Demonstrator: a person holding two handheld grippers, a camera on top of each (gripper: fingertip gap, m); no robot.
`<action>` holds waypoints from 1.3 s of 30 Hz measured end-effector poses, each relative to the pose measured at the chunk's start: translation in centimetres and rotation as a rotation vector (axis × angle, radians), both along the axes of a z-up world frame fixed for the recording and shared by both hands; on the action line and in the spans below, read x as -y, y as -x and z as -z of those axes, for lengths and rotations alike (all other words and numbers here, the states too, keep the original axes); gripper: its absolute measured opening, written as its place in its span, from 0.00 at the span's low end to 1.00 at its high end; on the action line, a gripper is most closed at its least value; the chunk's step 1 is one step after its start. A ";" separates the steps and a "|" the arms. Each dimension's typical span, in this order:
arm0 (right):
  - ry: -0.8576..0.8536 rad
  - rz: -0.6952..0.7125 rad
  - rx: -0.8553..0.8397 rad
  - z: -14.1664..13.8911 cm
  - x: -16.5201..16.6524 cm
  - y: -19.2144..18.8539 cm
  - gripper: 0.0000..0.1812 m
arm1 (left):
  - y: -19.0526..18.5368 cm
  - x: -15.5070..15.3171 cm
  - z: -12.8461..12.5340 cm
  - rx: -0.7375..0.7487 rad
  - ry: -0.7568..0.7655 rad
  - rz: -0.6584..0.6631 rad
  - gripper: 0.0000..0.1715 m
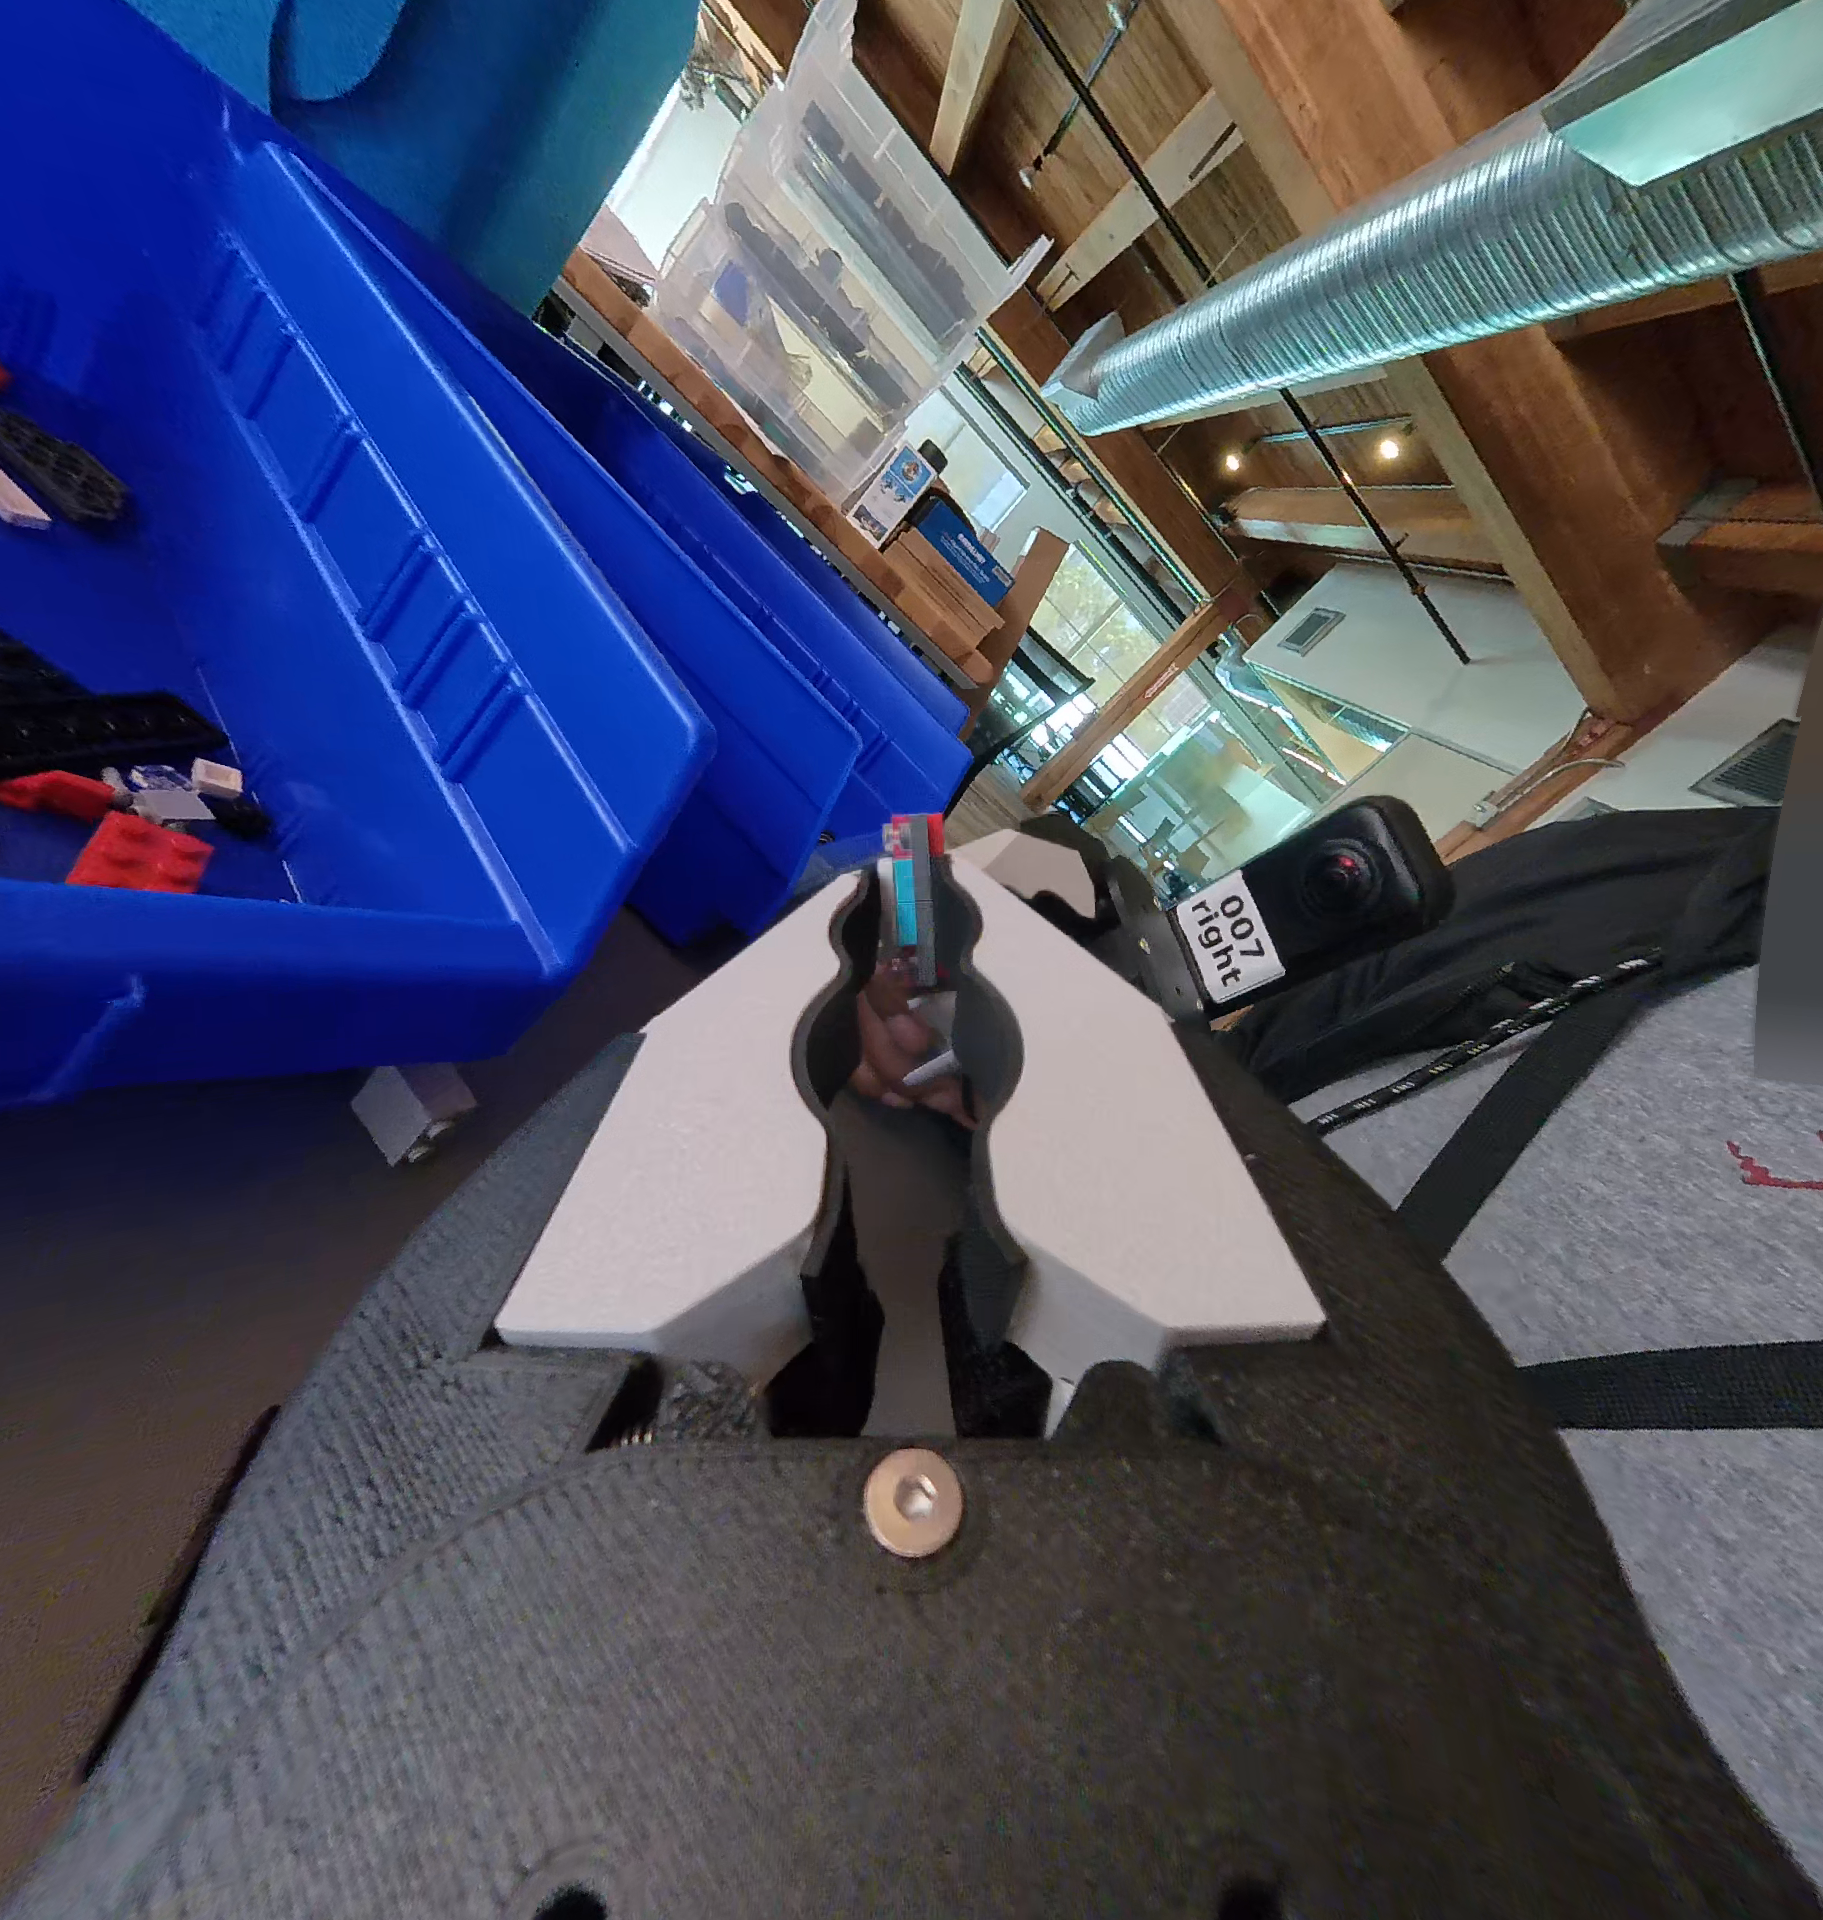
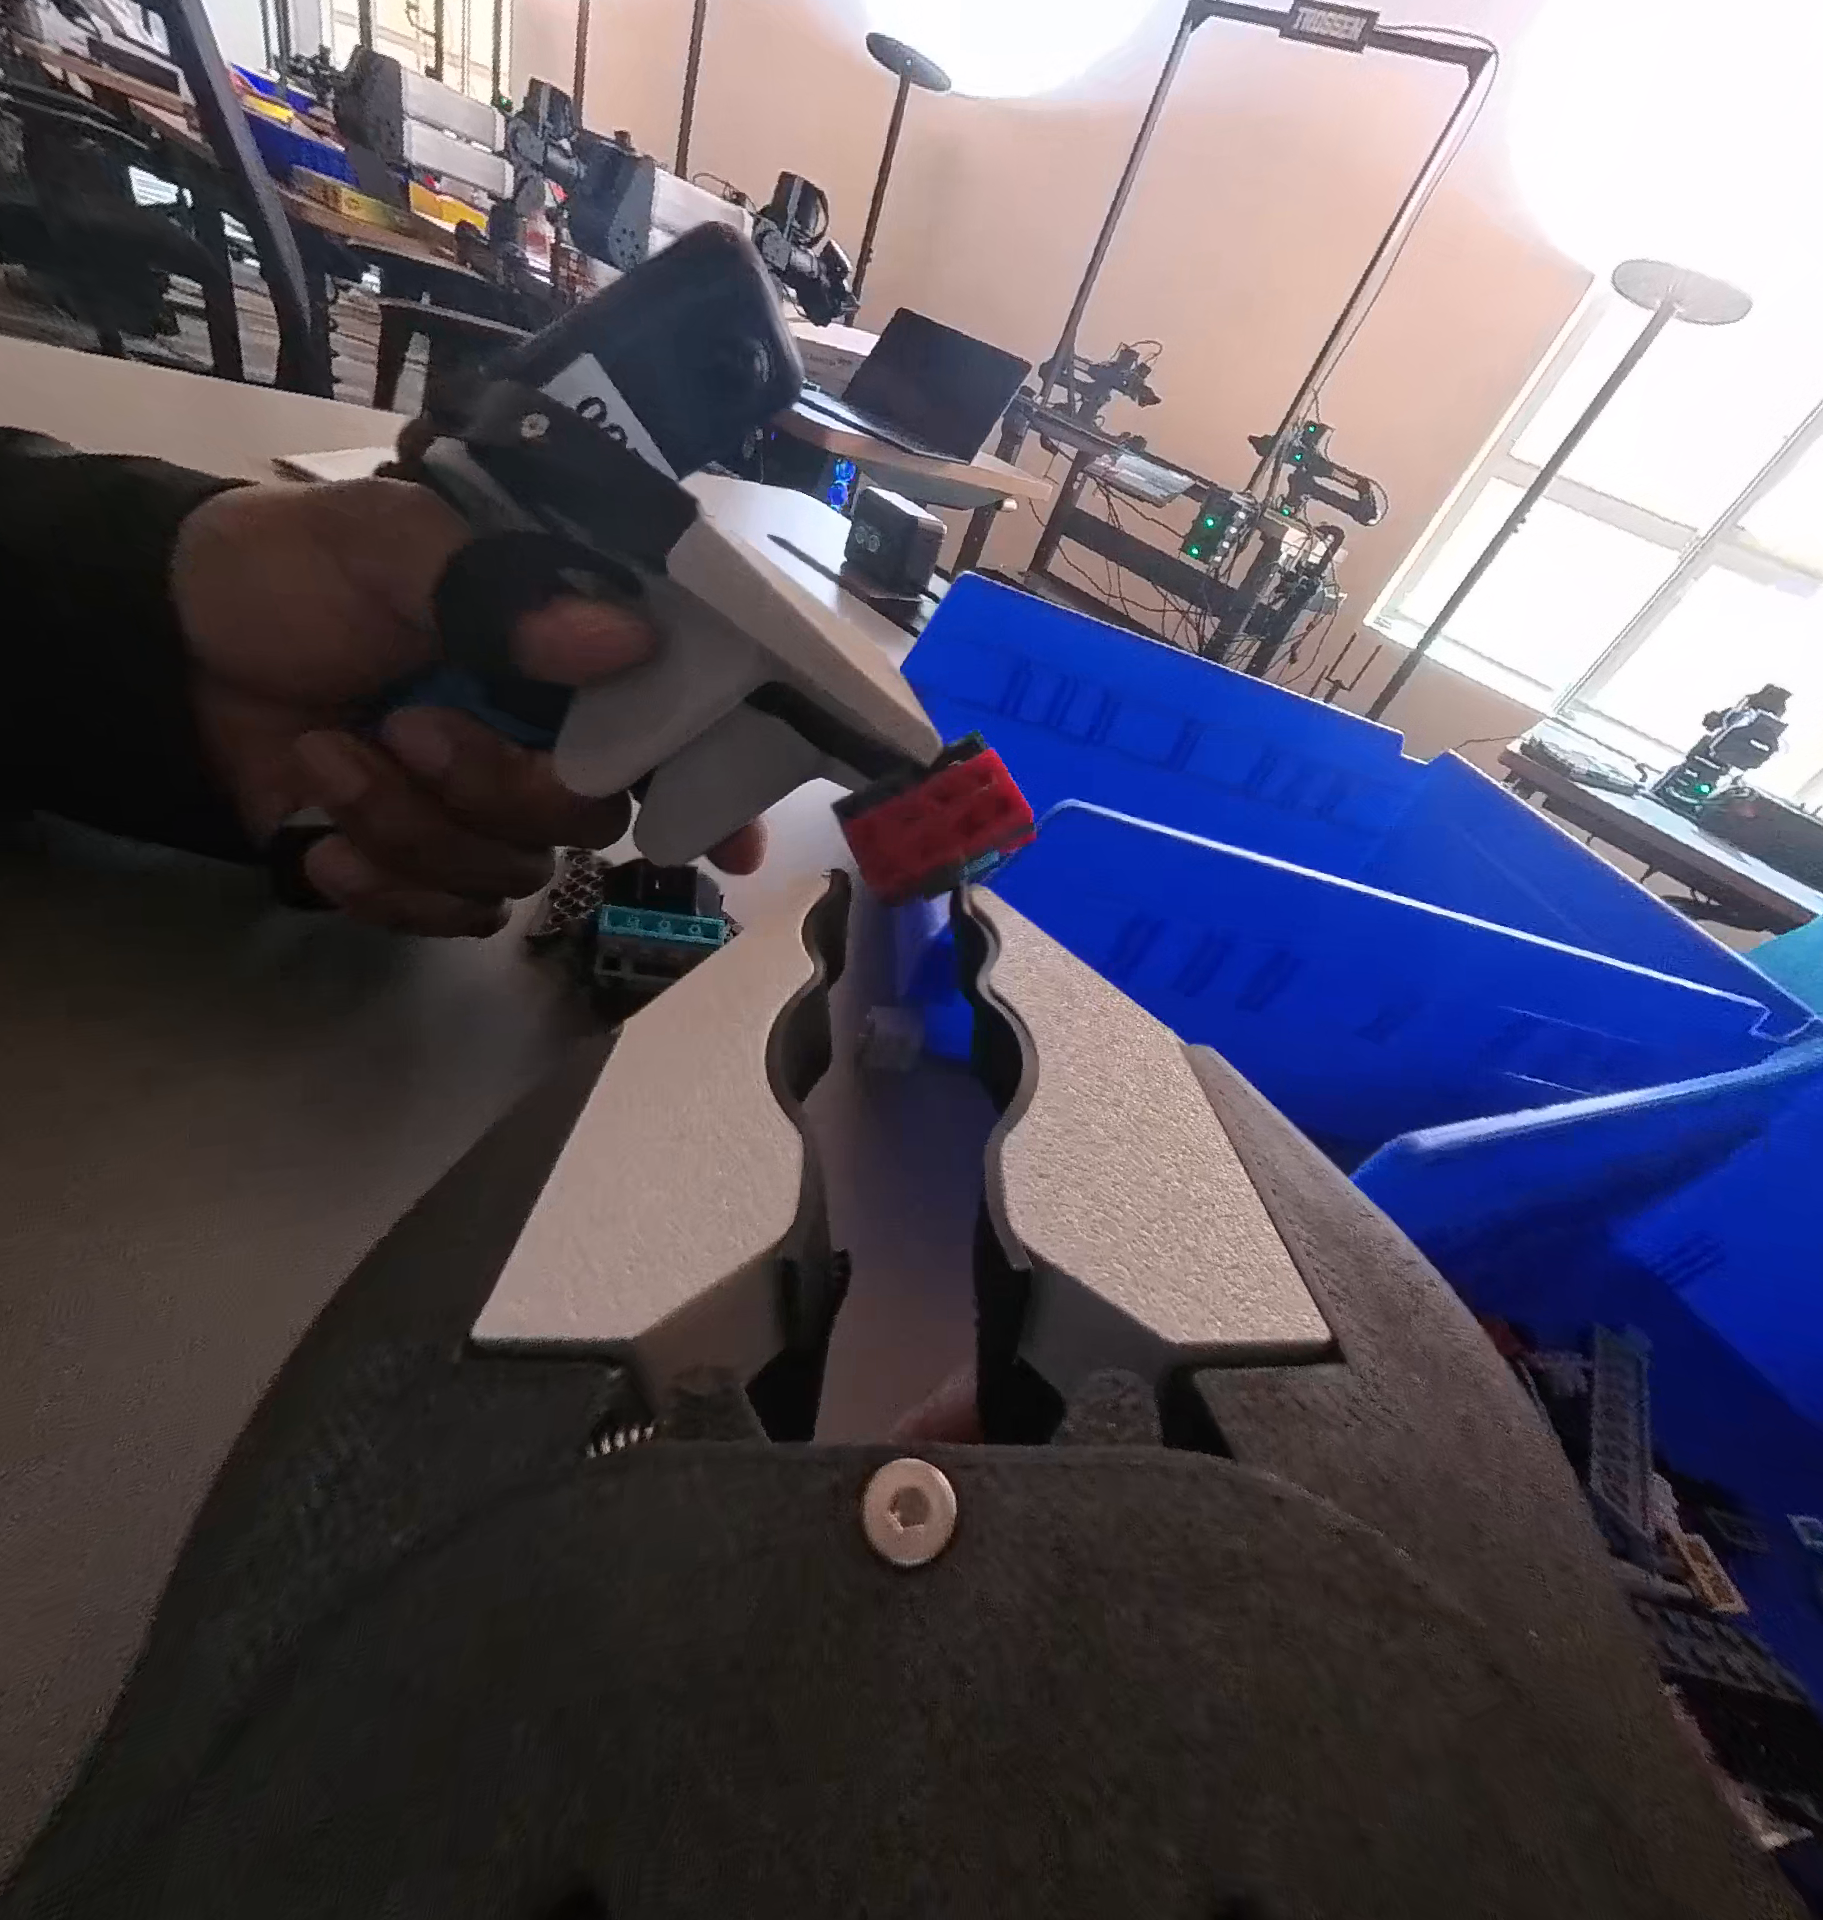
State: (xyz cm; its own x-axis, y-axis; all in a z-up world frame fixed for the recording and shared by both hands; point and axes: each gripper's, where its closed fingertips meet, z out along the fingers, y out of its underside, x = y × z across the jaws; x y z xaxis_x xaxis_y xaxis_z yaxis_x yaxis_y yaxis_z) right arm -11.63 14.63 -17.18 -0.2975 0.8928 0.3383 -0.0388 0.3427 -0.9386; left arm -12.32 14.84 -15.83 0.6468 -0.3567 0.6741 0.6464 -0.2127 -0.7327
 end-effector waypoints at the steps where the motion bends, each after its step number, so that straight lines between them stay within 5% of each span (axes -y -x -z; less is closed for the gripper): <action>1: -0.008 0.002 -0.002 0.0 0.0 0.0 0.11 | 0.0 0.0 0.0 0.001 0.003 0.004 0.06; 6: -0.012 0.007 -0.007 0.0 -0.1 0.1 0.12 | 0.0 0.1 0.1 0.008 0.009 0.015 0.06; 16: -0.066 -0.036 -0.001 0.5 -0.1 -0.1 0.33 | -0.1 0.2 1.2 0.008 0.085 0.051 0.06; 23: -0.173 -0.023 0.005 1.4 0.3 0.1 0.21 | -1.4 0.2 2.2 -0.018 0.139 0.117 0.06; 39: -0.147 -0.117 -0.016 1.0 0.8 -0.7 0.21 | -2.4 0.8 2.2 0.032 0.175 0.215 0.10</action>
State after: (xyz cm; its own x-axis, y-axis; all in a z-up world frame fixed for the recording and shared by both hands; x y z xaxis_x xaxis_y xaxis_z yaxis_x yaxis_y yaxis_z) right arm -10.93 13.84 -18.19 -0.3902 0.7927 0.4684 -0.1011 0.4687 -0.8775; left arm -9.89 14.06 -18.08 0.5464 -0.3599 0.7562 0.5945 -0.4693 -0.6529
